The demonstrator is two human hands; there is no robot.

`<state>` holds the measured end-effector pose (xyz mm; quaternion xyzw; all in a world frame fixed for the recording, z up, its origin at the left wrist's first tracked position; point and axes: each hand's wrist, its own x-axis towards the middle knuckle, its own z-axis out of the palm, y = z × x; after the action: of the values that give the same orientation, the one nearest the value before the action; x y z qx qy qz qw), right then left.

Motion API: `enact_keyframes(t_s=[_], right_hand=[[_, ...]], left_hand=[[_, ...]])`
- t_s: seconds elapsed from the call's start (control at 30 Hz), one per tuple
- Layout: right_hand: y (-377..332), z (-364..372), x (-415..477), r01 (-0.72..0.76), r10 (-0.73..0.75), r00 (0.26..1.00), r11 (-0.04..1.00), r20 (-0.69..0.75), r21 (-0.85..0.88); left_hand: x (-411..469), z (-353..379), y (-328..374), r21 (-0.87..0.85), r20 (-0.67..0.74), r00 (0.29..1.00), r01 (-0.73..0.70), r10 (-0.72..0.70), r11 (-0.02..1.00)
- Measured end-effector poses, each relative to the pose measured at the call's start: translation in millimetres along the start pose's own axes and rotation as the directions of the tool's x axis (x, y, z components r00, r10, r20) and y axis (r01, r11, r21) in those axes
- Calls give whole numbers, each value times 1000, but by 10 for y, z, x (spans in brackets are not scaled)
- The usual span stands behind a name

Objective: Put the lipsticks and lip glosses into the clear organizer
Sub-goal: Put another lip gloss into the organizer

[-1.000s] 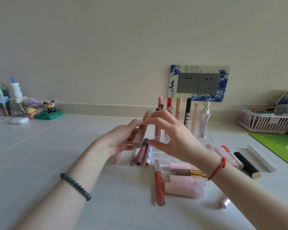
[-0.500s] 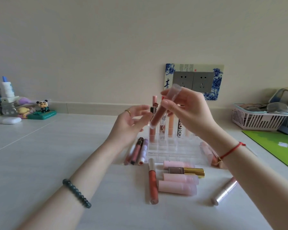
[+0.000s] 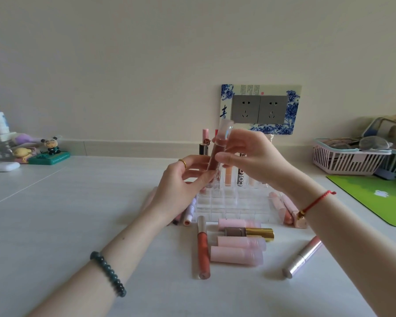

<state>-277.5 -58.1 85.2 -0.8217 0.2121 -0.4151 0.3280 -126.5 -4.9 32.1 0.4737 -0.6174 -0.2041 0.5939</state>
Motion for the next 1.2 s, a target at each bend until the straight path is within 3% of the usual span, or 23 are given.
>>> enact_keyframes(t_s=[0.1, 0.2, 0.27, 0.4, 1.2], right_hand=[[18, -83, 37, -46, 52, 982, 998, -182, 39], [127, -162, 57, -111, 73, 953, 987, -294, -114], [223, -149, 53, -155, 81, 949, 961, -304, -229], [383, -49, 40, -198, 87, 934, 933, -345, -299], [575, 159, -49, -256, 134, 929, 906, -346, -336]], left_hand=[[26, -67, -70, 75, -84, 996, 21, -15, 997], [47, -155, -192, 190, -151, 985, 111, -83, 976], [55, -200, -249, 269, -150, 983, 147, -109, 952], [66, -254, -284, 348, -160, 980, 169, -119, 922], [64, -394, -408, 440, -239, 949, 293, -204, 849]])
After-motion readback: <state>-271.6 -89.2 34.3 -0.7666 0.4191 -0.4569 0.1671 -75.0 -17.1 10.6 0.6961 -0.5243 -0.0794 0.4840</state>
